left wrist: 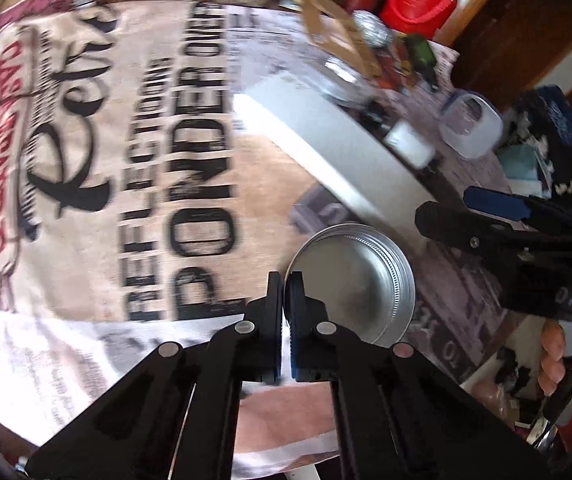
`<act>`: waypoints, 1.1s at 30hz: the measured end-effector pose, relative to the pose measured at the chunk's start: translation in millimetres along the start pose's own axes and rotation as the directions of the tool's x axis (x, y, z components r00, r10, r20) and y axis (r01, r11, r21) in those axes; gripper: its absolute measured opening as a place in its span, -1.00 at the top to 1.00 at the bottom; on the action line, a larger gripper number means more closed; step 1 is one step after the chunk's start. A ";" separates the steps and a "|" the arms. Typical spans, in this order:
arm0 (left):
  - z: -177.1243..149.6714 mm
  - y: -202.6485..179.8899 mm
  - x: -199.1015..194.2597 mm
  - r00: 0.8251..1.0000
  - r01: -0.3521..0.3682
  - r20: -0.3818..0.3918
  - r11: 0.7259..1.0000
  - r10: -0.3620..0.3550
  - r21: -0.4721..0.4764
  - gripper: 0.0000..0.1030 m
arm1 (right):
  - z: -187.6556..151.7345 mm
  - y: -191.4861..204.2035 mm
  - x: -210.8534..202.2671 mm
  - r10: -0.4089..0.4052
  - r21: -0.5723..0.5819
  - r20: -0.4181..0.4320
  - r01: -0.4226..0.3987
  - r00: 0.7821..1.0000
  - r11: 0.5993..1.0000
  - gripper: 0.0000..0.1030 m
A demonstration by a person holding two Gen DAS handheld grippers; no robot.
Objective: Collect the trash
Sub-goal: 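Grasp the round metal tin lid with the left gripper while the right grasps the white box, then carry the tin lid and white box with both grippers over the bucket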
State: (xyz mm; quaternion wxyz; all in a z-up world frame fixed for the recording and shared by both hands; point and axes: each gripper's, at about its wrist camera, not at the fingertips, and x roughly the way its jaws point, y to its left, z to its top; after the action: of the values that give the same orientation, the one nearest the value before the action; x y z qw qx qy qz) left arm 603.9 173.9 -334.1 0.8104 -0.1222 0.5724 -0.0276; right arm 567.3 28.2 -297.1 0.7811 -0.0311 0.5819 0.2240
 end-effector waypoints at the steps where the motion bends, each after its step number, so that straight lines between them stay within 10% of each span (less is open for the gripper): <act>1: -0.5 9.7 -3.2 1.000 -0.013 0.004 1.000 0.013 -0.024 0.97 | 2.3 2.4 3.1 0.005 -0.007 -0.003 -0.005 1.000 1.000 -0.59; 12: 3.5 73.1 -38.1 0.989 -0.112 0.071 0.975 0.127 -0.190 0.97 | 16.2 20.5 28.2 0.020 -0.071 0.003 -0.020 1.000 0.997 -0.57; 19: 4.3 71.2 -52.8 0.986 -0.111 0.103 0.974 0.133 -0.200 0.97 | 10.6 39.0 30.1 -0.075 -0.178 0.032 0.079 0.997 0.981 -0.06; 33: 12.2 44.6 -102.3 0.963 -0.125 0.208 0.968 0.171 -0.216 0.97 | -1.9 50.9 -49.0 0.087 -0.129 0.163 -0.066 0.983 0.989 0.03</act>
State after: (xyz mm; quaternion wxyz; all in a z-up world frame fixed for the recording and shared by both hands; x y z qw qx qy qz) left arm 575.9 238.0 -246.4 0.8533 -0.1625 0.4842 0.1053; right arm 535.0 57.9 -241.7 0.8148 -0.0376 0.5000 0.2912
